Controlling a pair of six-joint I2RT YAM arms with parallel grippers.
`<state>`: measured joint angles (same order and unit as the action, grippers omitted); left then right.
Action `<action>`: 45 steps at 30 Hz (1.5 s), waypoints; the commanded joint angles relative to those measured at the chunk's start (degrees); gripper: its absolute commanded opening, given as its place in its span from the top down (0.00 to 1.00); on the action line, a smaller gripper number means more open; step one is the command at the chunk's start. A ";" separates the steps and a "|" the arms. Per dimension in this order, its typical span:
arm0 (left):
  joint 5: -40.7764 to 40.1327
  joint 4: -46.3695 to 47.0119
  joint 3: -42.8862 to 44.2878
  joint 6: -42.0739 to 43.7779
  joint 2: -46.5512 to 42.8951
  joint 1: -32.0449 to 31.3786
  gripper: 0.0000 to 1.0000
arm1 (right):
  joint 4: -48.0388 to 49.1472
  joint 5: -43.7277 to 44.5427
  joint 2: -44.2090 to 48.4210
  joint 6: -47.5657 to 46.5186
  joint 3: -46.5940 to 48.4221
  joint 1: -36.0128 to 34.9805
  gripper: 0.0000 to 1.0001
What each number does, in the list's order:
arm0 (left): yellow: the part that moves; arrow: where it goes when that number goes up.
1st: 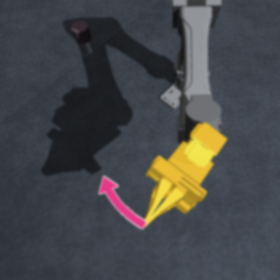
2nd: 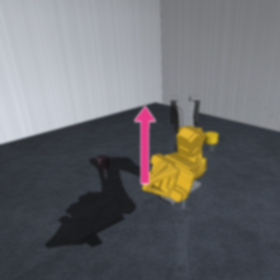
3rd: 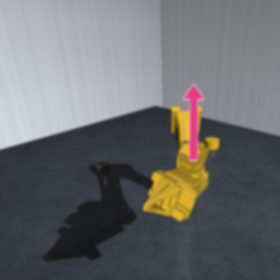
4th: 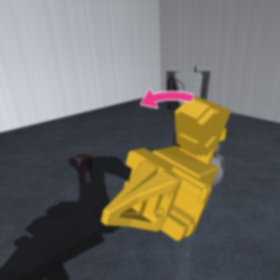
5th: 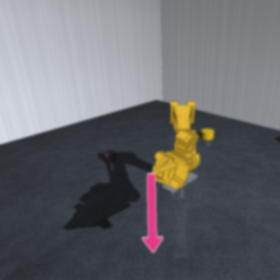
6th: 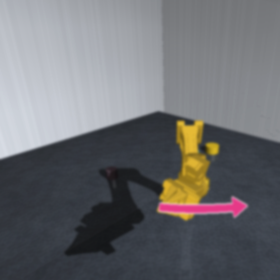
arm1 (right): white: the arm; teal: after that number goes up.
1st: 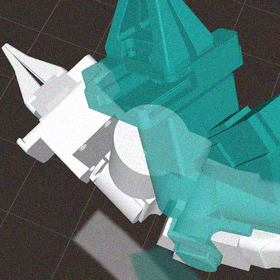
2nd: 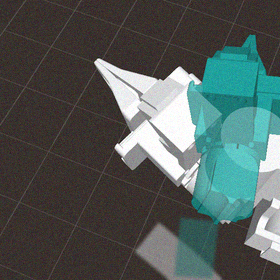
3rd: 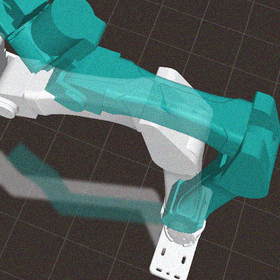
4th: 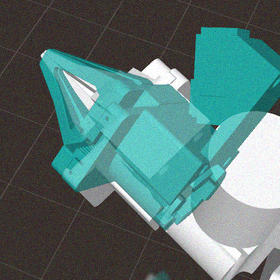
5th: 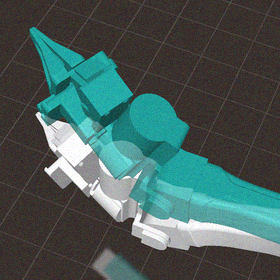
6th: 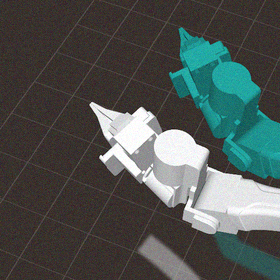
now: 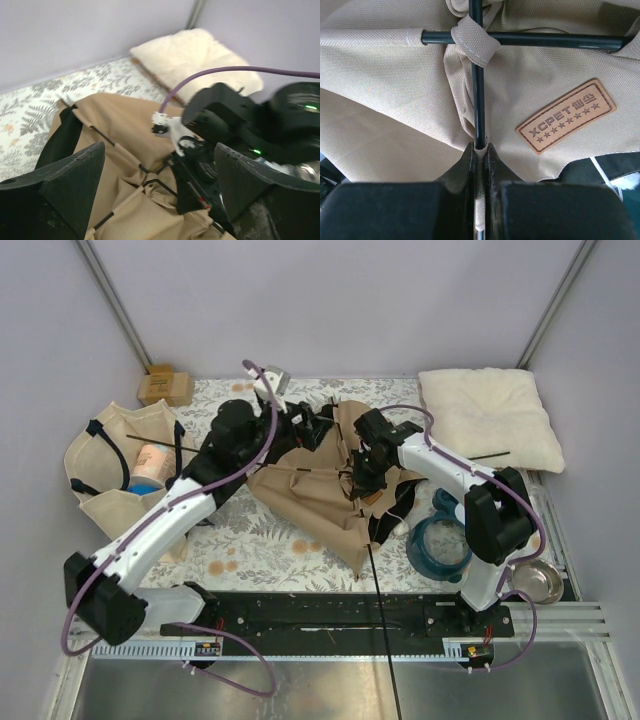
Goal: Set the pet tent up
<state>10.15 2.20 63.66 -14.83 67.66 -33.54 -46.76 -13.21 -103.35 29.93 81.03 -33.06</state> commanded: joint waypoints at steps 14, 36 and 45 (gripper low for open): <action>1.08 -22.49 34.94 7.26 42.36 9.01 0.19 | 0.62 -3.75 0.61 -2.33 -1.76 1.24 1.00; 7.16 -25.40 42.16 14.39 58.29 12.09 0.73 | -9.57 -7.88 -1.94 -5.94 4.12 1.42 1.00; 6.99 -24.61 37.60 19.13 56.71 12.01 1.00 | -16.77 -12.09 -6.86 -5.59 10.45 1.86 1.00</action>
<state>16.05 -24.23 103.20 1.30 126.61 -21.69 -56.62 -20.08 -108.22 25.26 88.29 -31.44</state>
